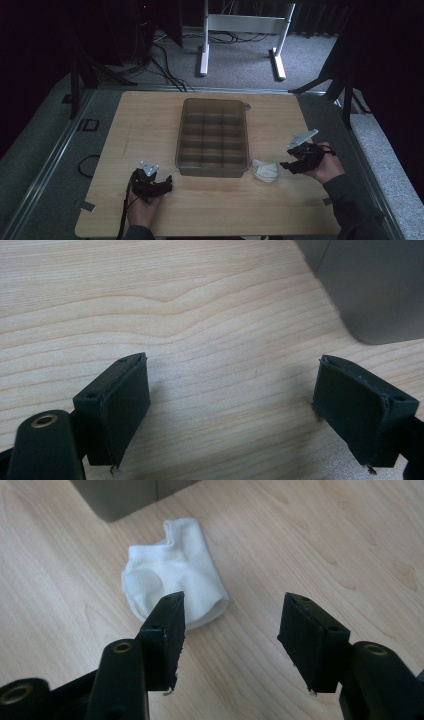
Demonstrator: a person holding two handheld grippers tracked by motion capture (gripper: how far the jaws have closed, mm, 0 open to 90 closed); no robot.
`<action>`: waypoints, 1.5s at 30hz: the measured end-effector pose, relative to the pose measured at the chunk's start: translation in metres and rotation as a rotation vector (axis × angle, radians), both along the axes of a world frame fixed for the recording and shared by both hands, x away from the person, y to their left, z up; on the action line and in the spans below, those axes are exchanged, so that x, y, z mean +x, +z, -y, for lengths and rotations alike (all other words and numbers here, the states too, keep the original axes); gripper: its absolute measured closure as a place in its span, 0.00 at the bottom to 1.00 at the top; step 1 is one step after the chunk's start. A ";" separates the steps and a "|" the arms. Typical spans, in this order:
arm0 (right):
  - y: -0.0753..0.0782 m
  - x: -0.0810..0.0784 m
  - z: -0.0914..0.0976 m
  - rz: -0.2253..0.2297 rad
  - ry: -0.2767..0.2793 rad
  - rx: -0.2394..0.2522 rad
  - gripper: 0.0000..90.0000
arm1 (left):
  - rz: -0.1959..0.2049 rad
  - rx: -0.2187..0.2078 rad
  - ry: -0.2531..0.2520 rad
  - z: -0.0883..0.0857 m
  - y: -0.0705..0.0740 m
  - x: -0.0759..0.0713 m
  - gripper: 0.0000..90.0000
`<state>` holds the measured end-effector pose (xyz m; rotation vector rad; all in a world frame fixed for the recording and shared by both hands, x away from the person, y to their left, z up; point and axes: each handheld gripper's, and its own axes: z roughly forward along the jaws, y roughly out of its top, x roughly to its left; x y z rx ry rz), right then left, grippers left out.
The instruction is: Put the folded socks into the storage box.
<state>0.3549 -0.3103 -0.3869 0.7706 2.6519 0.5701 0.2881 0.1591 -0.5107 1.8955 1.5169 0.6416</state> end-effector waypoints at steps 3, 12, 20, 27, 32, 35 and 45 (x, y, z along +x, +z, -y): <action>0.002 0.002 -0.003 -0.021 0.021 -0.023 0.49 | -0.001 0.001 -0.001 0.000 0.000 0.000 0.17; 0.006 0.006 -0.013 -0.051 0.071 -0.084 0.50 | 0.000 0.002 -0.002 0.000 0.000 0.000 0.17; 0.010 0.008 -0.025 -0.074 0.122 -0.128 0.54 | -0.001 0.001 -0.001 0.000 0.000 0.000 0.17; 0.010 0.011 -0.036 -0.095 0.153 -0.167 0.55 | -0.001 0.000 -0.002 0.000 0.000 0.000 0.17; 0.008 0.013 -0.046 -0.107 0.175 -0.205 0.60 | 0.000 0.000 -0.003 0.000 0.000 0.000 0.17; 0.006 0.015 -0.050 -0.119 0.189 -0.222 0.63 | -0.001 0.000 -0.005 0.000 0.000 0.000 0.17; -0.003 0.023 -0.062 -0.156 0.219 -0.261 0.64 | -0.002 -0.001 -0.005 0.001 0.000 0.000 0.17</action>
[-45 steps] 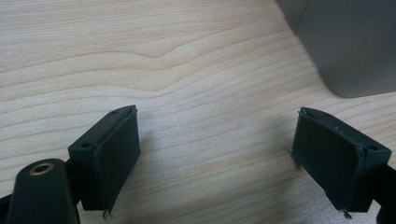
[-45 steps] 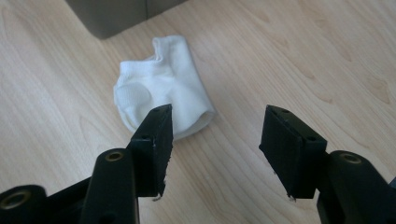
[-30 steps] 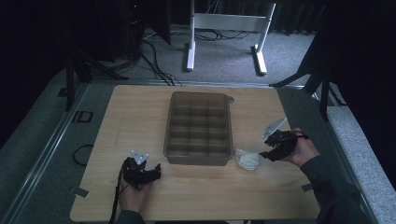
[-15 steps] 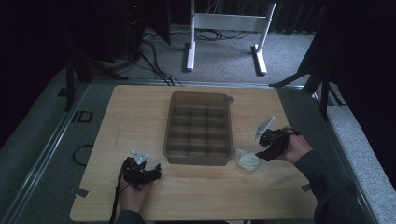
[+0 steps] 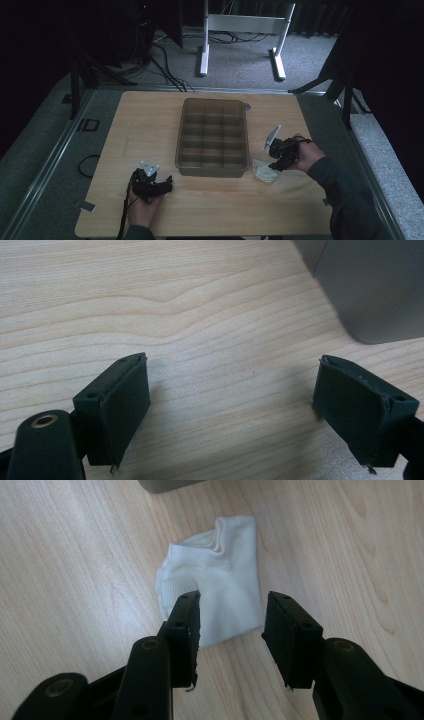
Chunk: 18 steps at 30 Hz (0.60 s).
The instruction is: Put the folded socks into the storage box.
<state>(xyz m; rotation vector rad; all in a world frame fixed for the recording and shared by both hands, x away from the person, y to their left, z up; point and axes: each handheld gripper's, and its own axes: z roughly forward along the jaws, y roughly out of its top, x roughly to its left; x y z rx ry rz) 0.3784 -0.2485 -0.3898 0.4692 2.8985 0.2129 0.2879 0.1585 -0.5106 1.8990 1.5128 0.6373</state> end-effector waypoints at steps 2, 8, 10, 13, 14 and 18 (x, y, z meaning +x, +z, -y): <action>-0.002 0.002 -0.003 -0.004 0.009 -0.007 0.64 | 0.000 0.000 0.000 0.000 0.000 0.000 0.17; -0.008 0.004 -0.008 -0.020 0.015 -0.029 0.64 | 0.000 0.000 -0.001 0.000 0.000 0.000 0.17; -0.010 0.005 -0.010 -0.027 0.014 -0.033 0.64 | 0.000 0.000 -0.001 0.000 0.000 0.000 0.17; -0.014 0.005 -0.011 -0.033 0.014 -0.050 0.63 | 0.000 0.000 -0.001 0.000 0.000 0.000 0.17; -0.015 0.006 -0.012 -0.035 0.014 -0.054 0.63 | 0.000 0.000 -0.001 0.000 0.000 0.000 0.17; -0.019 0.008 -0.011 -0.044 0.012 -0.064 0.62 | 0.000 0.000 -0.001 0.000 0.000 0.000 0.17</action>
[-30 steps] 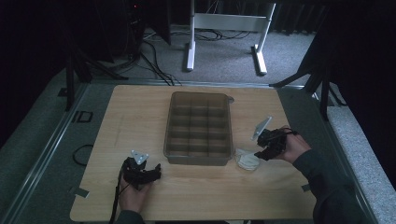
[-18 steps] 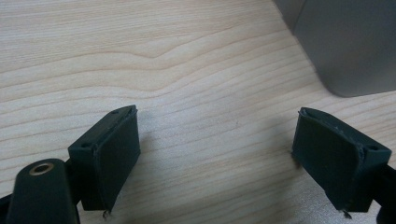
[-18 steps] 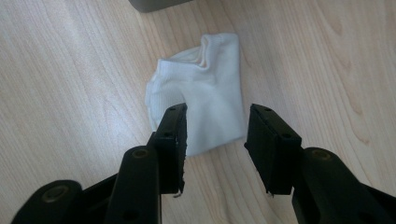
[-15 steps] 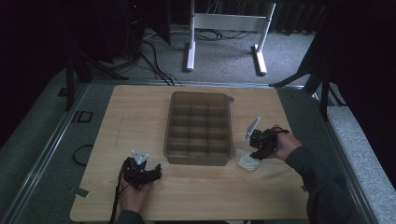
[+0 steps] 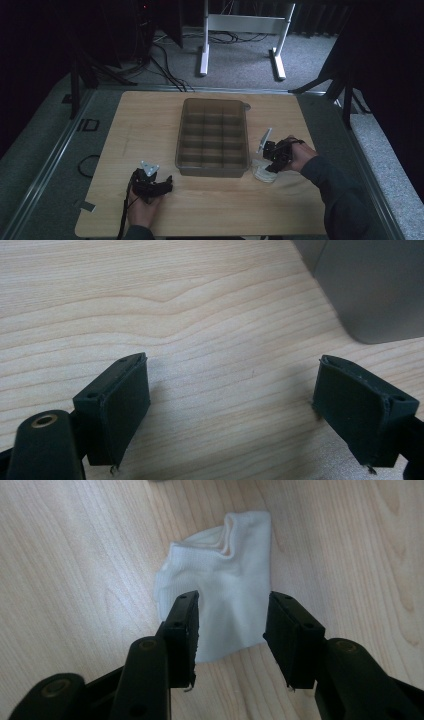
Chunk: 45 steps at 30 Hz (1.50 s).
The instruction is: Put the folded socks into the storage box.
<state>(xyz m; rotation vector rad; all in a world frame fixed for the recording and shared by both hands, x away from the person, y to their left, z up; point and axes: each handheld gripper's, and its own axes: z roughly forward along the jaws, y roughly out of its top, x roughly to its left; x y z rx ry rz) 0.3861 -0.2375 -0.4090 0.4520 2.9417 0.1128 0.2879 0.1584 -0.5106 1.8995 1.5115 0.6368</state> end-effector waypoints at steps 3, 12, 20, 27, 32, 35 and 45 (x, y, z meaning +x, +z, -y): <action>-0.003 0.000 -0.001 -0.007 0.001 -0.006 0.61 | 0.000 0.000 0.000 0.000 0.000 0.000 0.17; -0.011 -0.001 -0.006 -0.017 0.013 -0.028 0.60 | -0.001 0.000 0.000 0.000 0.000 0.000 0.17; -0.018 -0.001 -0.006 -0.026 0.015 -0.038 0.59 | -0.001 0.001 0.000 0.000 0.000 0.000 0.17; -0.022 -0.002 -0.007 -0.030 0.017 -0.050 0.57 | -0.001 0.001 -0.001 0.000 0.000 0.000 0.17; -0.025 -0.001 -0.008 -0.036 0.019 -0.055 0.55 | -0.001 0.001 -0.001 0.000 0.000 0.000 0.17; -0.028 0.000 -0.009 -0.049 0.021 -0.059 0.54 | 0.000 0.001 -0.001 0.000 0.000 0.000 0.17; -0.037 0.006 -0.008 -0.084 0.002 -0.043 0.49 | -0.001 0.001 -0.002 0.000 0.000 0.000 0.17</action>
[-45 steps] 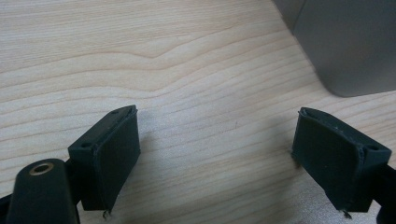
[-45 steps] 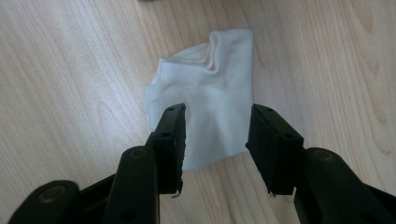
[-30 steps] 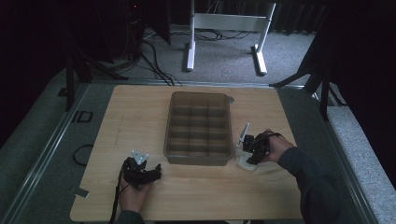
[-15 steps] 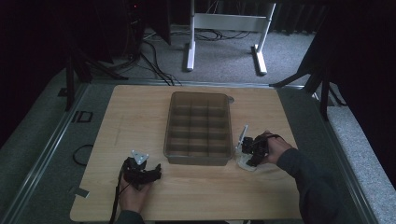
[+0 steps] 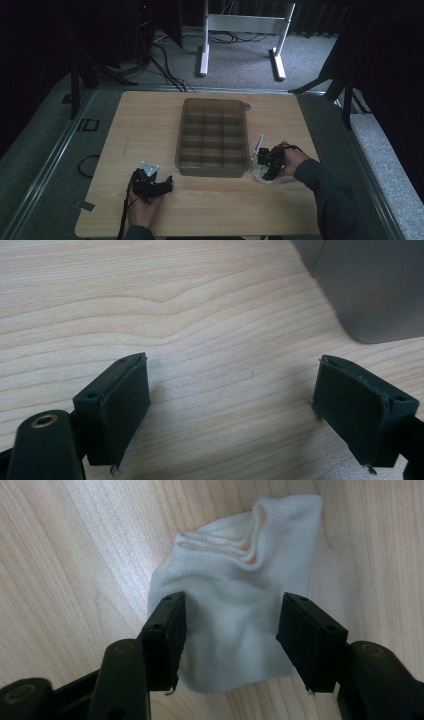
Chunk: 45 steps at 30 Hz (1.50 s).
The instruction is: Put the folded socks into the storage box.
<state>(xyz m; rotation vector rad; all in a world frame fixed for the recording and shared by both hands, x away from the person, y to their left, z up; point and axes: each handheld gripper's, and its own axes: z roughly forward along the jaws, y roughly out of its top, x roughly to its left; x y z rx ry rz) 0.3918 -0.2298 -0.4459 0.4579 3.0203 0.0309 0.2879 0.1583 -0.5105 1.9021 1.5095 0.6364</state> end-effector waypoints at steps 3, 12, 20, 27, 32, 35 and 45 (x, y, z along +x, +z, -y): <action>-0.001 0.001 0.001 -0.010 -0.006 0.008 0.48 | 0.000 0.000 0.000 0.000 0.000 0.000 0.17; -0.005 0.007 0.006 -0.051 -0.029 0.045 0.43 | 0.000 0.000 0.000 0.000 0.000 0.000 0.17; -0.008 0.010 0.013 -0.097 -0.063 0.098 0.45 | 0.000 0.000 -0.001 0.000 0.000 0.000 0.17; -0.007 0.009 0.010 -0.110 -0.074 0.083 0.52 | 0.000 0.000 -0.001 0.000 0.000 0.000 0.17; -0.006 0.007 0.010 -0.127 -0.074 0.090 0.64 | 0.000 0.000 -0.001 0.000 0.000 0.000 0.17; -0.006 0.007 0.010 -0.134 -0.072 0.093 0.69 | 0.000 -0.001 -0.001 0.000 0.000 0.000 0.17; -0.002 0.001 0.012 -0.106 -0.037 0.106 0.84 | 0.000 -0.001 -0.001 0.000 0.000 0.000 0.17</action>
